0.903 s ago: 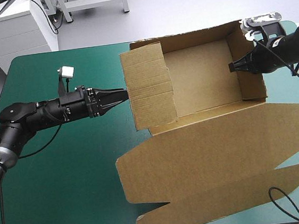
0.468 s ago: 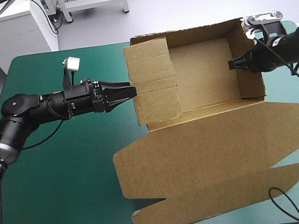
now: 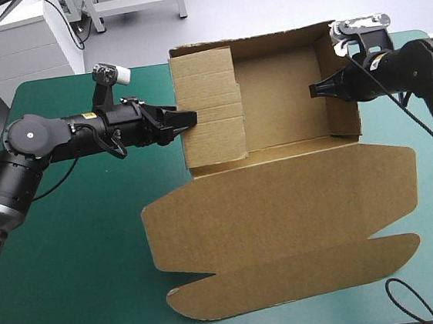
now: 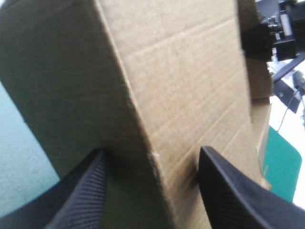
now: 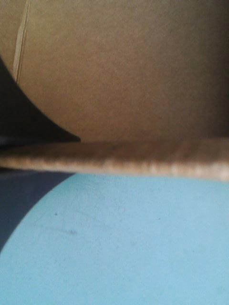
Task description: Fold the box
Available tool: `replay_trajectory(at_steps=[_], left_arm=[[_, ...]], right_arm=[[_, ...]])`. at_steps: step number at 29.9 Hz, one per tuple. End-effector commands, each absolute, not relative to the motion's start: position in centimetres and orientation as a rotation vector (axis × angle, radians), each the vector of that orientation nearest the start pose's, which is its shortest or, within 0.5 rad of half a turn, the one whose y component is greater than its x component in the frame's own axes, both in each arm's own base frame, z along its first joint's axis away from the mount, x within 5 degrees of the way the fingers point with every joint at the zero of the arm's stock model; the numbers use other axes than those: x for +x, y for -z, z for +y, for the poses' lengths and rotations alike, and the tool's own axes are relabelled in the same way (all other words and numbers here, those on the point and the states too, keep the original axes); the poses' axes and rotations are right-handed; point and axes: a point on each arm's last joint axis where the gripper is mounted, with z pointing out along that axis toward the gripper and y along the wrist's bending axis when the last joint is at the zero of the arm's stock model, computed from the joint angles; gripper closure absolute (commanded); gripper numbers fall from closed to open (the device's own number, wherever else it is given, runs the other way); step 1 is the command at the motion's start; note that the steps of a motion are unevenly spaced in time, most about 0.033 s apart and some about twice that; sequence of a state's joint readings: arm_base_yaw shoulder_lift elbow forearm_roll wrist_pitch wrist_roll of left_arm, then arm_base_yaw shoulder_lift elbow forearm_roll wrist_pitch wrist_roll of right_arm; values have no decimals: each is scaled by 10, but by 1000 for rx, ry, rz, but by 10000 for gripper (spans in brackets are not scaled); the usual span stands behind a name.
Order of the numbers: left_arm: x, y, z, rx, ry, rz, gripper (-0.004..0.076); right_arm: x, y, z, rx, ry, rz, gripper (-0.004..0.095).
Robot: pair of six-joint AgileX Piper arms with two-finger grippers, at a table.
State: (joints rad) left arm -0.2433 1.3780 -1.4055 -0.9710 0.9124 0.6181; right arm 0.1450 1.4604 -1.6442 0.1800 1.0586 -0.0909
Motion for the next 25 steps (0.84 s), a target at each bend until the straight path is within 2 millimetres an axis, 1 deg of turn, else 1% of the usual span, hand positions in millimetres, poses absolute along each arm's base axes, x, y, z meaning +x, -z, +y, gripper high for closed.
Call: replay_trajectory(at_steps=[1, 5, 9, 16, 21, 23, 25], left_arm=[[261, -448, -121, 501, 873, 1967, 311], [263, -454, -117, 477, 802, 1974, 311], [263, -458, -115, 456, 770, 1976, 311], [261, -458, -128, 480, 796, 1954, 311], [266, -452, -138, 471, 831, 1995, 311], [267, -449, -142, 484, 809, 2013, 311], [269, -448, -145, 499, 736, 2028, 311]], right_arm=[[292, -458, 61, -214, -316, 2209, 921], [292, -458, 61, -185, -328, 2207, 921], [295, -457, 61, -155, -341, 2205, 921], [299, -453, 63, -147, -361, 2215, 921], [302, -451, 62, -146, -349, 2223, 921], [304, -449, 63, -144, -348, 2235, 921], [305, -447, 66, -149, -350, 2239, 920]])
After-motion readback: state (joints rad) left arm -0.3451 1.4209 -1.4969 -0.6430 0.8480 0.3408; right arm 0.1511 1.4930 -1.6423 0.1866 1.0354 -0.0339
